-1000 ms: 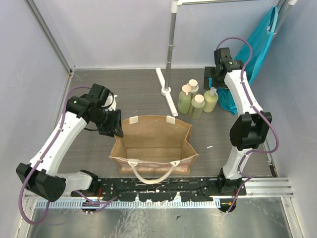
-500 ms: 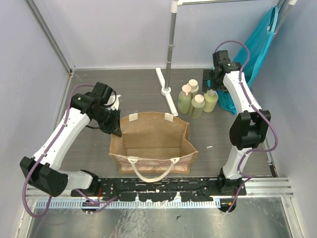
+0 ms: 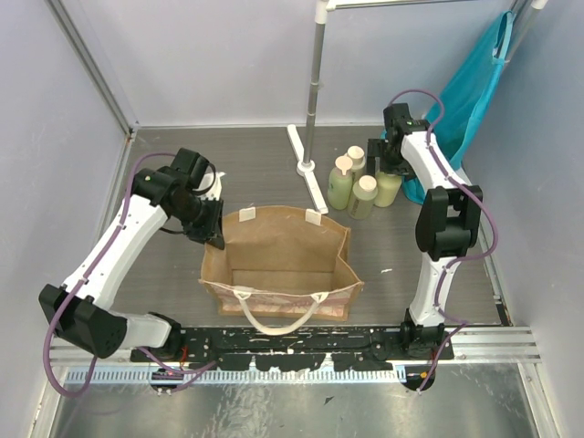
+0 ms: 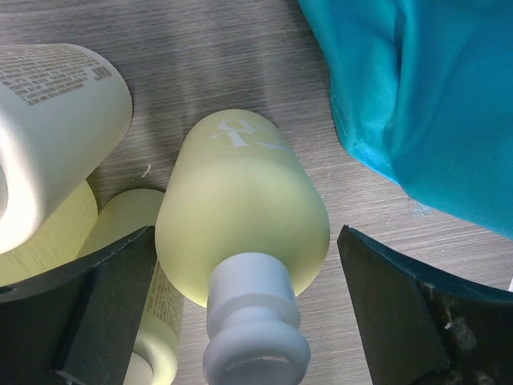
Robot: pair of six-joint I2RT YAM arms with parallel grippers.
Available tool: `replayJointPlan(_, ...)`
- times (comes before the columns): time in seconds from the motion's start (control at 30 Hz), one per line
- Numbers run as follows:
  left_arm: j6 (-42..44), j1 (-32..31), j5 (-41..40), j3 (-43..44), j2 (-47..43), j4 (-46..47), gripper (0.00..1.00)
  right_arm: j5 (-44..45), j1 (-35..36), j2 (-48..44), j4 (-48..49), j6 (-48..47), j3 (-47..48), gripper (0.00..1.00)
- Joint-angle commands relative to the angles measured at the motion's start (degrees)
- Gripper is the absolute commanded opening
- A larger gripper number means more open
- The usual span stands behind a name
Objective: Place the personal care products into the canvas bag
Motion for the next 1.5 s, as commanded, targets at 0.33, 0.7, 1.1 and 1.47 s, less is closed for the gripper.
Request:
replayJointPlan(0.33,0.76,-0.14,0.04,3.39,0.98,0.87,0.03,-2.62,-0.80,0.66,-1.31,-1.57,3.30,0.60)
replayJointPlan(0.7,1.53,-0.14,0.46,4.37,2.24,1.07,0.02,-0.73,-0.80,1.01,-3.63,-2.76,2.87,0.80)
replayJointPlan(1.1,1.74,-0.14,0.51,4.67,2.84,1.05,0.00,-1.10,-0.80,2.97,-3.37,-2.94,2.49,0.85)
replayJointPlan(1.47,1.98,-0.09,0.72,5.62,3.74,1.18,0.00,-2.39,-1.02,4.88,-6.44,-3.58,5.54,0.50)
